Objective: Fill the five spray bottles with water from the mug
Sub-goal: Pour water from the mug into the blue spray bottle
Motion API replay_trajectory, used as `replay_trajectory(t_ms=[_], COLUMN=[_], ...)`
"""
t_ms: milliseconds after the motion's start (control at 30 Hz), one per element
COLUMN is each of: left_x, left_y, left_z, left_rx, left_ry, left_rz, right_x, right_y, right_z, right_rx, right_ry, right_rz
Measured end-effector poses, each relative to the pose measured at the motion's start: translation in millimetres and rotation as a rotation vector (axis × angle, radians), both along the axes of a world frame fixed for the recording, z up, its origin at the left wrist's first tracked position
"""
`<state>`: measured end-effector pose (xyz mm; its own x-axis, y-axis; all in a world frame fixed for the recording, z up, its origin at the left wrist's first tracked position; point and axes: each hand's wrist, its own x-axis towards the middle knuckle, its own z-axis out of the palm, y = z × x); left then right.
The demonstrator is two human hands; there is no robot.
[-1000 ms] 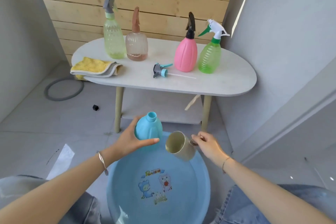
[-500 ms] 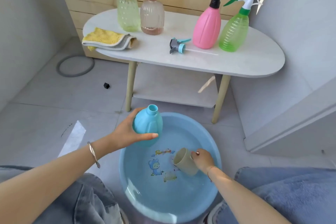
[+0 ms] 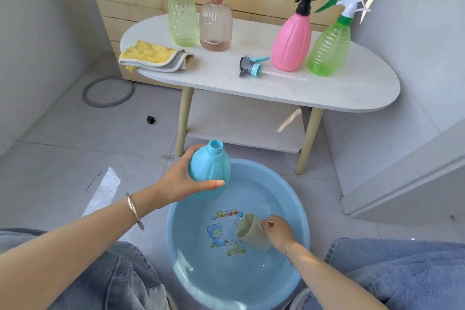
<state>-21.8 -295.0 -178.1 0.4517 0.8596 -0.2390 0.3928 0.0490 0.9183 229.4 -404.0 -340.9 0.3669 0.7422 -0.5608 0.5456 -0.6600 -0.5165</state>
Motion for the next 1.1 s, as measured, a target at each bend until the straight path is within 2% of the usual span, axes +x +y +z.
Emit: replay_trajectory(t_ms=[233, 333, 500, 733, 900, 1100], left_x=[-1.1, -1.5, -0.5, 4.5, 10.1, 18.3], left_y=[1.5, 4.5, 14.3, 25.3, 23.0, 10.6], left_z=[3.3, 6.7, 17.5, 29.8, 28.9, 21.8], left_rx=[0.004, 0.009, 0.017, 0.054, 0.125, 0.163], left_ry=[-0.014, -0.047, -0.124, -0.182, -0.159, -0.067], left_rz=[0.022, 0.042, 0.118, 0.191, 0.146, 0.015], right_x=[-8.8, -10.5, -3.5, 23.5, 39.3, 42.3], right_y=[-3.6, -1.5, 20.3, 48.2, 53.8, 50.8], right_z=[5.7, 20.1, 76.0, 194.5, 250.3, 274.2], right_rx=[0.051, 0.123, 0.263, 0.604, 0.787, 0.929], right_ry=[0.115, 0.217, 0.333, 0.419, 0.42, 0.403], right_rz=[-0.021, -0.103, -0.213, -0.145, -0.114, -0.127])
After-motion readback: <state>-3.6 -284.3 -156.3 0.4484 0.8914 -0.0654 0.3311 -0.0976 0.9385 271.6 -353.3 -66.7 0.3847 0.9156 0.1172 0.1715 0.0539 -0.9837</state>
